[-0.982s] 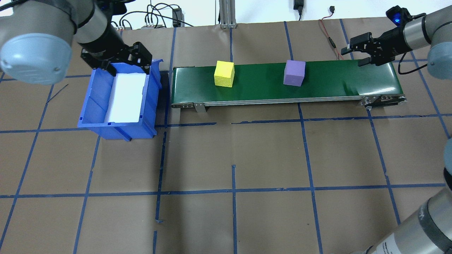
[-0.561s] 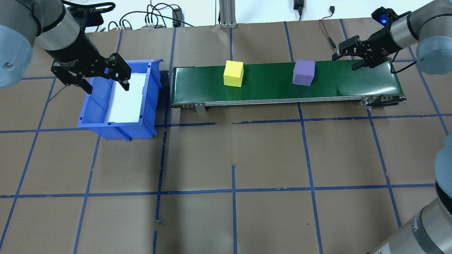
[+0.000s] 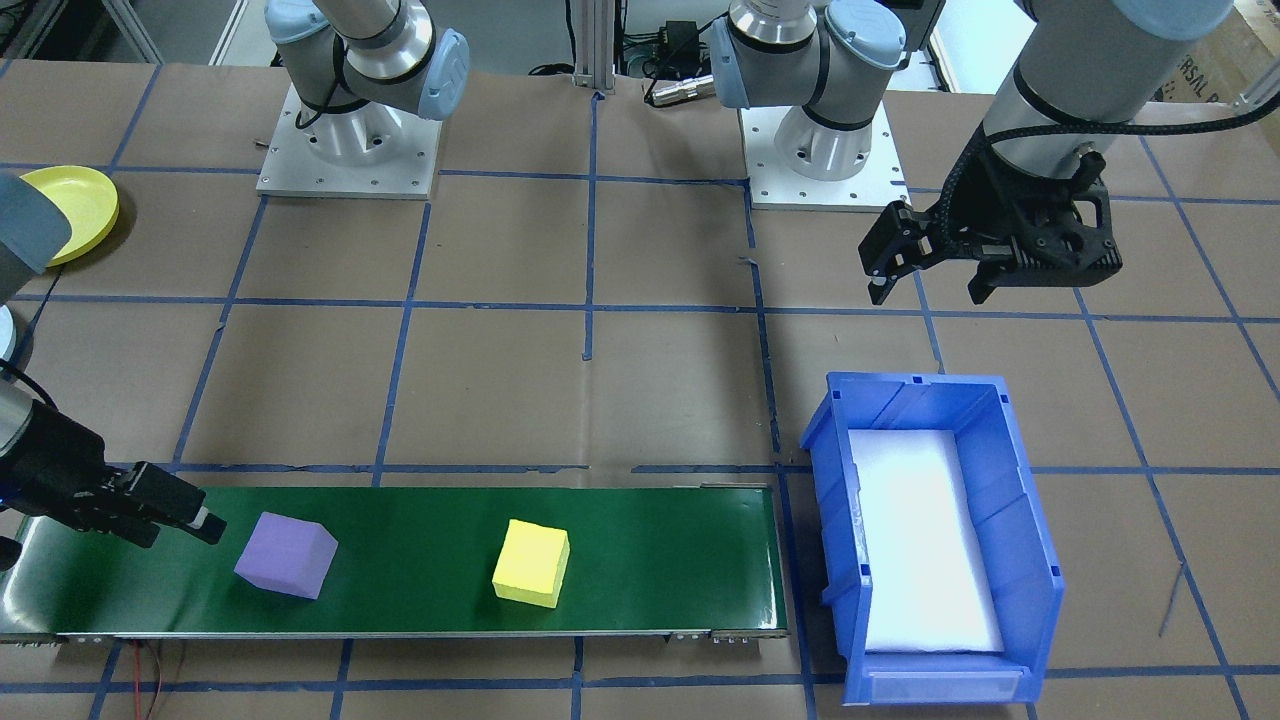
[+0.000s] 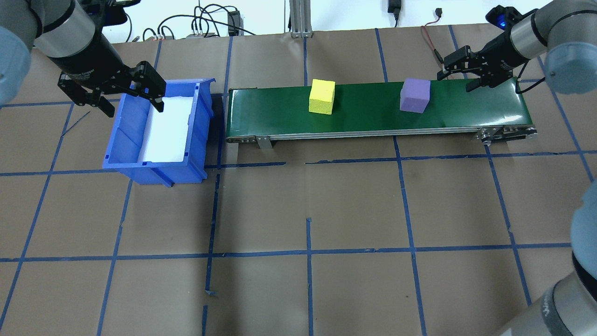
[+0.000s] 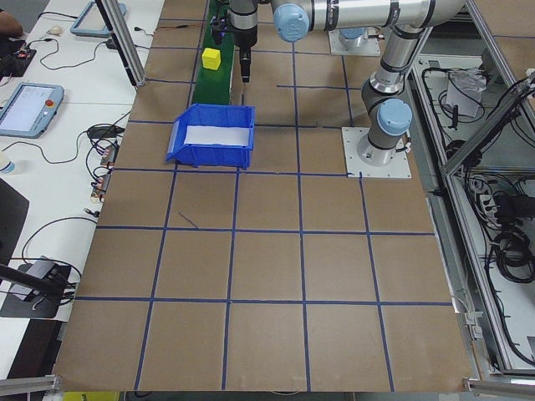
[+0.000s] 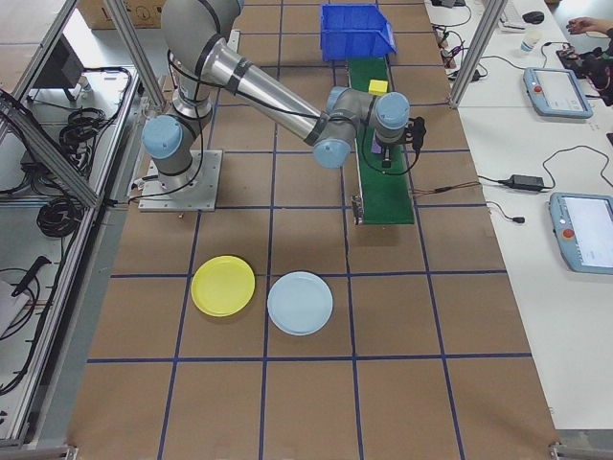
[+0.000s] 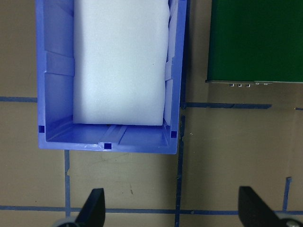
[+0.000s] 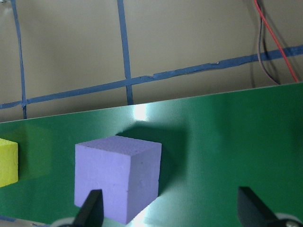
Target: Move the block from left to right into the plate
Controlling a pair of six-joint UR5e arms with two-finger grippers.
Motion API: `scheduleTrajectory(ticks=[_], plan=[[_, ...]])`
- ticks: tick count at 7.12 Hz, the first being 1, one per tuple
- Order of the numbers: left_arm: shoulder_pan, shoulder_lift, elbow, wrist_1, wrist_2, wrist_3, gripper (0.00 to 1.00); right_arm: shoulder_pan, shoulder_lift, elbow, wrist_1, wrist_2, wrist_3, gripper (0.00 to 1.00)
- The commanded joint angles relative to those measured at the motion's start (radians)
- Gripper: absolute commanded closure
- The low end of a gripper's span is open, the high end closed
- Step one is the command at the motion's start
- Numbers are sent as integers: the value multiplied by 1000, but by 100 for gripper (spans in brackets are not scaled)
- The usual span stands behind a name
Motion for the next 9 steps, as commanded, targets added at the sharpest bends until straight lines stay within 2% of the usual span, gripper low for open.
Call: scheduleTrajectory(ticks=[1, 3, 4, 7, 8, 9], plan=[[-13, 13, -3, -7, -1, 0, 0, 12, 7, 0, -2, 3, 33, 0], [-13, 34, -16, -100, 2, 2, 0, 13, 27, 1, -9, 13, 36, 0], [-13, 33, -20, -105, 2, 2, 0, 13, 44, 1, -13, 44, 38, 0], [-2, 26, -23, -97, 1, 12, 0, 13, 77, 1, -22, 43, 35, 0], [-2, 26, -24, -97, 1, 12, 0, 12, 100, 4, -29, -3, 30, 0], [-2, 25, -26, -90, -2, 11, 0, 12, 93, 0, -31, -113, 30, 5]])
